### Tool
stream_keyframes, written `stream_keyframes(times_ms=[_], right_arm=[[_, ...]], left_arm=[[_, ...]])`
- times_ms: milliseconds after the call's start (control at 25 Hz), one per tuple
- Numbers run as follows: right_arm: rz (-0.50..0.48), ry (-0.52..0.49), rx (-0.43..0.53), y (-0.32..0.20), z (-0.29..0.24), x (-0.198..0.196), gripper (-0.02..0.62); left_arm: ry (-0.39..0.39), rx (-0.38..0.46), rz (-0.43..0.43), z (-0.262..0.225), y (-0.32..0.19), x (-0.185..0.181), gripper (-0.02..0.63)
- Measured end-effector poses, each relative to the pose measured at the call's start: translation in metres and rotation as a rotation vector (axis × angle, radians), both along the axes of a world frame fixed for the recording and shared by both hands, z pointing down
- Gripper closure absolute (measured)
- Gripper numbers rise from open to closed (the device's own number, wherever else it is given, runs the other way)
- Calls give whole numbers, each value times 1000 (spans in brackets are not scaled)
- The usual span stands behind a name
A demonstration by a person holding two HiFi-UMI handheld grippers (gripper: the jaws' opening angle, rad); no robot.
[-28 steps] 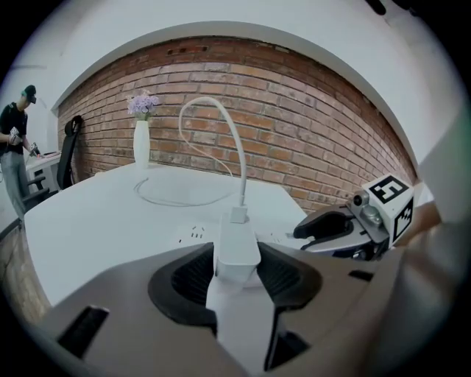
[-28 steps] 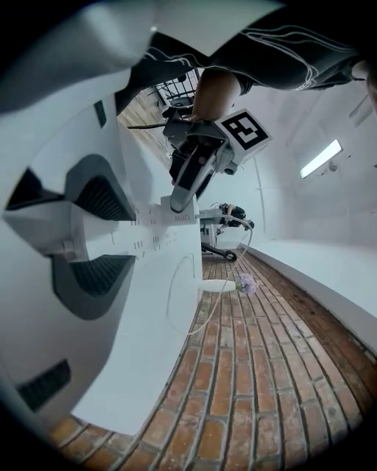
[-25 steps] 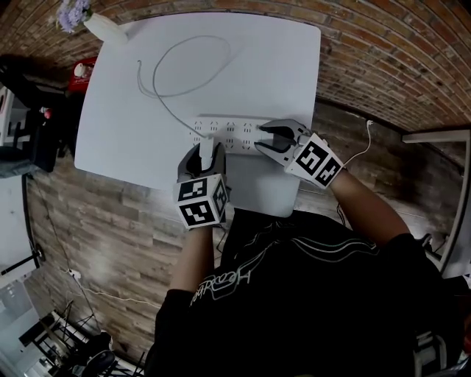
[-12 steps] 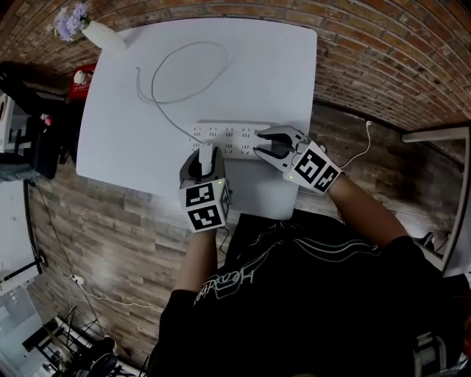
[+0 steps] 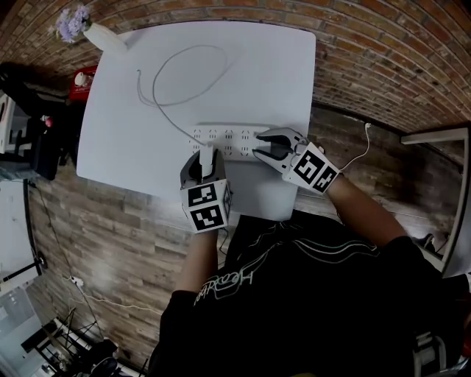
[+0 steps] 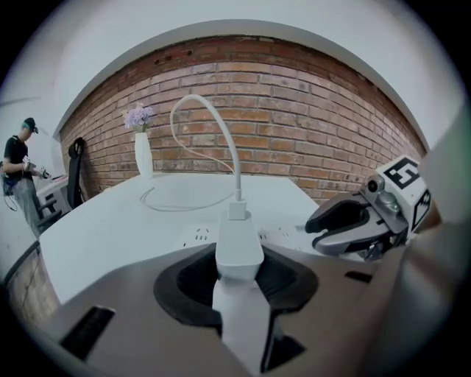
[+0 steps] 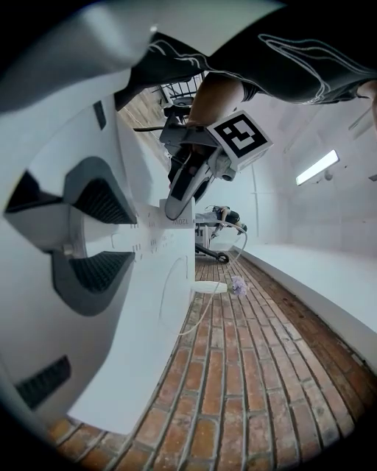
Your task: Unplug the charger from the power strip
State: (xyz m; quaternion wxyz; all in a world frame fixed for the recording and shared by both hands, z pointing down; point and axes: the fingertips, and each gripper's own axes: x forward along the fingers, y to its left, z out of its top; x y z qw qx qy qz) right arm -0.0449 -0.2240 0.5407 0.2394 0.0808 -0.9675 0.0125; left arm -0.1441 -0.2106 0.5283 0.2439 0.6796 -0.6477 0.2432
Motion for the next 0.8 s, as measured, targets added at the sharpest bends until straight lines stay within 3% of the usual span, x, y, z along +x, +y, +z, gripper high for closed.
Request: stream_keyframes(times_ms=[120, 240, 320, 400, 480, 720, 800], right_arm=[[-5, -1, 13, 1, 0, 0, 500], [-7, -1, 1, 0, 0, 0, 500], [-8, 0, -8, 0, 0, 0, 500], [-9, 0, -10, 0, 0, 0, 500], [-8, 0, -6, 0, 0, 1, 500], [-8, -2, -2, 1, -1, -1, 500], [-7, -1, 0, 1, -1, 0, 500]], left_arm=[[-48, 0, -8, -2, 1, 1, 472], [-30, -12, 1, -2, 0, 1, 472], [45, -29, -6, -1, 0, 0, 471], [171, -42, -38, 0, 0, -1, 465], [211, -41, -45, 0, 0, -2, 462], [0, -27, 2, -3, 1, 0, 471], [-26, -25, 3, -4, 1, 2, 471]])
